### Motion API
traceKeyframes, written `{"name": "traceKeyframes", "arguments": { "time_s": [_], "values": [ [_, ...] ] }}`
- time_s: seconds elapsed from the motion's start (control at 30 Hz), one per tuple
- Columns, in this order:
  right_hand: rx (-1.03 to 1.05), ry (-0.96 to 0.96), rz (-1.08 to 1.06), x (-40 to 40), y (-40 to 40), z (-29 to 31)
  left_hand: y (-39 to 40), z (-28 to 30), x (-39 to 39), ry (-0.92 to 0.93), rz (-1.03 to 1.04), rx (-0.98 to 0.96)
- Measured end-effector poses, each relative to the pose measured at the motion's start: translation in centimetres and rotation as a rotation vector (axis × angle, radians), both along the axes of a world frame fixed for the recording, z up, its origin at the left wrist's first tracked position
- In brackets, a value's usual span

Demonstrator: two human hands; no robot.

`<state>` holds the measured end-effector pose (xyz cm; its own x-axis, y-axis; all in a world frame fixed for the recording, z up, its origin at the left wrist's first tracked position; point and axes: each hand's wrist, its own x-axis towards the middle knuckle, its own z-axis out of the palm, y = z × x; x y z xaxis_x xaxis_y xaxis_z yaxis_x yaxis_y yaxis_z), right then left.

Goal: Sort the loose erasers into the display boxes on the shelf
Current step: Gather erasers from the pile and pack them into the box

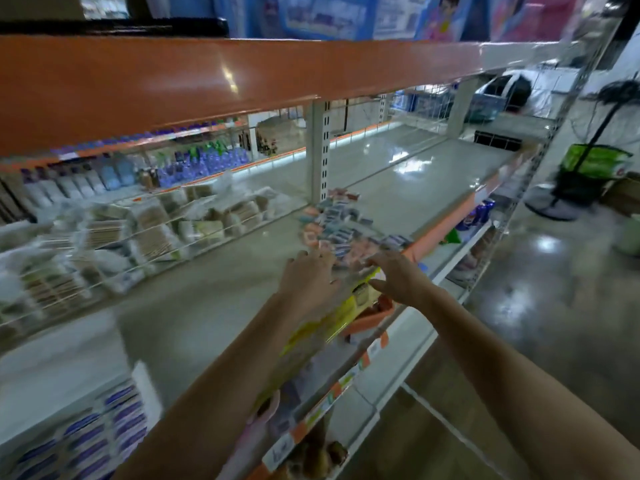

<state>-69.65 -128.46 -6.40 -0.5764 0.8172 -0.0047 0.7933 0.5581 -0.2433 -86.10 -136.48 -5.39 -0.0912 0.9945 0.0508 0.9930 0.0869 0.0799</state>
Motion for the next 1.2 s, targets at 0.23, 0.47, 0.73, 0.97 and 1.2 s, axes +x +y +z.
{"name": "traceKeyframes", "arguments": {
  "time_s": [0.23, 0.47, 0.73, 0.97, 1.2],
  "values": [
    [-0.01, 0.053, -0.049, 4.6, 8.1, -1.0, 8.3, -1.1, 5.2, -0.052, 0.047, -0.038],
    [0.051, 0.077, -0.055, 2.9, 12.2, -1.7, 14.2, -1.2, 4.0, -0.1, 0.141, 0.017],
    [0.091, 0.076, 0.014, 1.8, 14.4, -3.0, 20.4, -2.4, 1.4, 0.008, 0.061, -0.034],
    [-0.066, 0.193, 0.007, 2.2, 16.1, -2.0, 22.7, -2.8, 0.1, 0.017, 0.02, -0.04],
    [-0.555, 0.593, 0.001, 3.1, 17.7, 0.1, 21.4, -2.6, -0.1, -0.254, 0.096, 0.083]
  ]
}}
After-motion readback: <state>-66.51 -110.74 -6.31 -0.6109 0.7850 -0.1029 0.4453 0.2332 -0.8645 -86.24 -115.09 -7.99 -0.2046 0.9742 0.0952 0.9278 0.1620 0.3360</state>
